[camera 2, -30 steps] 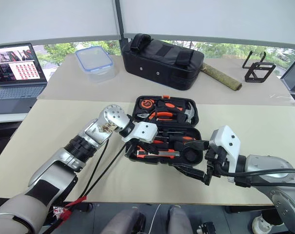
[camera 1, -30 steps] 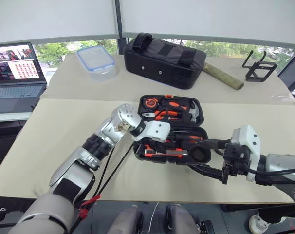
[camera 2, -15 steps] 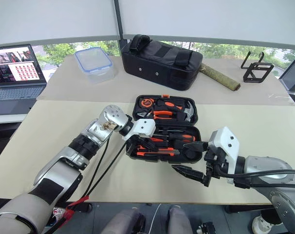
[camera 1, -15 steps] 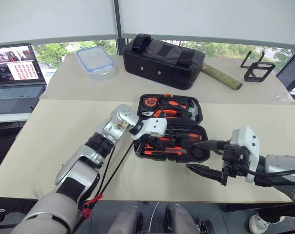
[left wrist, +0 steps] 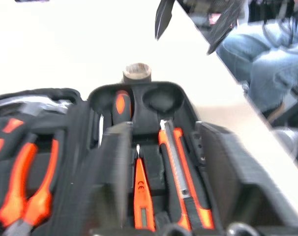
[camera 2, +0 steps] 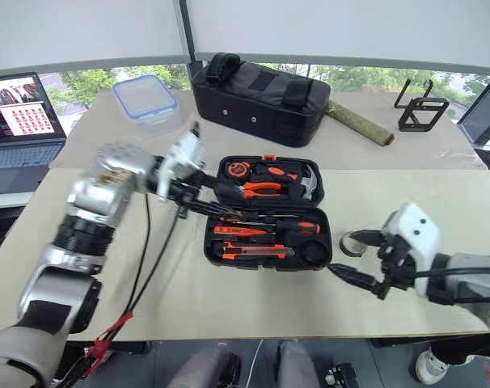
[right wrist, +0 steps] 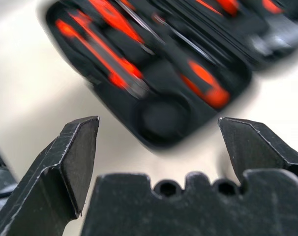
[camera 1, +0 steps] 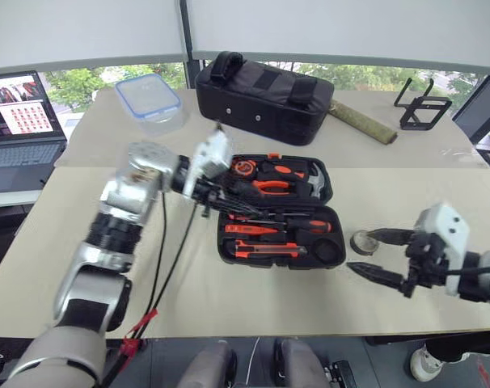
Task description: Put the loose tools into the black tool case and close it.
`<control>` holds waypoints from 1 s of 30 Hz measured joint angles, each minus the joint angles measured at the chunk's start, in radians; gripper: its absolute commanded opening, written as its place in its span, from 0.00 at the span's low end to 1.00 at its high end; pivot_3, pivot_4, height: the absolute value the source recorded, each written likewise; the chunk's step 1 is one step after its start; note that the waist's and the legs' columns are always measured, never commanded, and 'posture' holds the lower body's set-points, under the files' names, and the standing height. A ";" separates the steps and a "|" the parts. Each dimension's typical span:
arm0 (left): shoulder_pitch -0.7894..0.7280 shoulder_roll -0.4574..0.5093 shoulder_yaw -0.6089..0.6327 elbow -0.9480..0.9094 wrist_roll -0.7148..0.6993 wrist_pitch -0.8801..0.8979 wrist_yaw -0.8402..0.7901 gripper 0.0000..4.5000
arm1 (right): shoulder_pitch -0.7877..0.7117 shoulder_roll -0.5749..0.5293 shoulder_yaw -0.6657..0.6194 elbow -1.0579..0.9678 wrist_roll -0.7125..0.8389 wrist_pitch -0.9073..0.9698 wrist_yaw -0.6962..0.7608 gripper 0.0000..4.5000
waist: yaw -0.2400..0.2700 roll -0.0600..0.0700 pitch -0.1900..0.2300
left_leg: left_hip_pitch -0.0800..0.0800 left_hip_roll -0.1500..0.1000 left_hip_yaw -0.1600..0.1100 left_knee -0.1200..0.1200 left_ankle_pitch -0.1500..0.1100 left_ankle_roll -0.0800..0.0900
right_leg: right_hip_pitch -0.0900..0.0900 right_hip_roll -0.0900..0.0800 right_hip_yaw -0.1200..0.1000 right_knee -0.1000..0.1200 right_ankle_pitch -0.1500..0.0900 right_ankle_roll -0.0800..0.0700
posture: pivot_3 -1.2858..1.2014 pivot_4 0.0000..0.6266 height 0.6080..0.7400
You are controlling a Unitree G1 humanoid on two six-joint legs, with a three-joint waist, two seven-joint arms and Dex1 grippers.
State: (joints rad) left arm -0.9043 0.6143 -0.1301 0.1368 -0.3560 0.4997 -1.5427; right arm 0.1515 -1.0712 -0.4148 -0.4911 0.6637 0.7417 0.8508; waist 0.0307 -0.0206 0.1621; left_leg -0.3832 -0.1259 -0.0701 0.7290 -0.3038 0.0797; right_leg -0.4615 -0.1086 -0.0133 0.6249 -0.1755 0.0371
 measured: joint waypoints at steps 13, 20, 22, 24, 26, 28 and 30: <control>0.250 0.178 0.033 -0.301 -0.118 0.114 0.020 0.99 | -0.310 0.082 0.372 0.374 -0.252 -0.141 0.074 1.00 | -0.018 0.002 0.001 | 0.003 0.000 0.000 -0.002 0.000 0.000 | 0.003 -0.003 0.000 -0.001 0.000 0.000 | 0.52 0.24 0.81; 0.252 0.193 0.034 -0.339 -0.145 0.118 0.060 1.00 | -0.392 0.127 0.439 0.498 -0.340 -0.206 0.099 0.47 | -0.017 0.002 0.001 | 0.003 0.000 0.000 -0.002 0.000 -0.001 | 0.003 -0.002 0.000 -0.001 0.000 0.000 | 0.52 0.24 0.81; 0.252 0.193 0.033 -0.339 -0.145 0.113 0.067 1.00 | -0.401 0.134 0.439 0.509 -0.349 -0.214 0.102 0.32 | -0.018 0.002 0.001 | 0.003 0.000 0.000 -0.002 0.000 -0.001 | 0.003 -0.002 0.000 -0.001 0.000 0.000 | 0.52 0.24 0.81; 0.252 0.193 0.031 -0.337 -0.143 0.104 0.069 1.00 | -0.402 0.135 0.434 0.511 -0.347 -0.215 0.111 0.19 | -0.018 0.002 0.001 | 0.003 0.000 0.000 -0.002 0.000 -0.001 | 0.003 -0.002 0.000 -0.001 0.000 -0.001 | 0.52 0.24 0.81; 0.253 0.193 0.030 -0.335 -0.139 0.087 0.069 1.00 | -0.396 0.131 0.424 0.500 -0.340 -0.214 0.131 0.05 | -0.018 0.002 0.002 | 0.003 0.000 0.000 -0.002 0.000 -0.001 | 0.002 -0.002 0.000 -0.001 0.000 -0.001 | 0.52 0.24 0.81; 0.257 0.199 0.028 -0.333 -0.136 0.071 0.068 1.00 | -0.375 0.107 0.388 0.453 -0.303 -0.198 0.168 0.01 | -0.017 0.004 0.003 | 0.003 0.000 0.000 -0.002 0.000 -0.001 | 0.002 -0.002 0.000 -0.001 0.000 -0.001 | 0.52 0.24 0.81; 0.261 0.204 0.028 -0.329 -0.133 0.068 0.068 1.00 | -0.374 0.095 0.351 0.404 -0.262 -0.167 0.191 0.01 | -0.018 0.004 0.003 | 0.003 0.000 0.000 -0.002 0.000 -0.001 | 0.003 -0.002 0.000 -0.001 0.000 -0.001 | 0.52 0.24 0.81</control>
State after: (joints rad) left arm -0.6432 0.8186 -0.1023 -0.1924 -0.4892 0.5677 -1.4747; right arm -0.2222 -0.9760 -0.0642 -0.0874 0.4016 0.5745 1.0417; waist 0.0128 -0.0164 0.1648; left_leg -0.3804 -0.1257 -0.0705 0.7273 -0.3042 0.0788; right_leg -0.4590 -0.1107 -0.0134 0.6238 -0.1759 0.0366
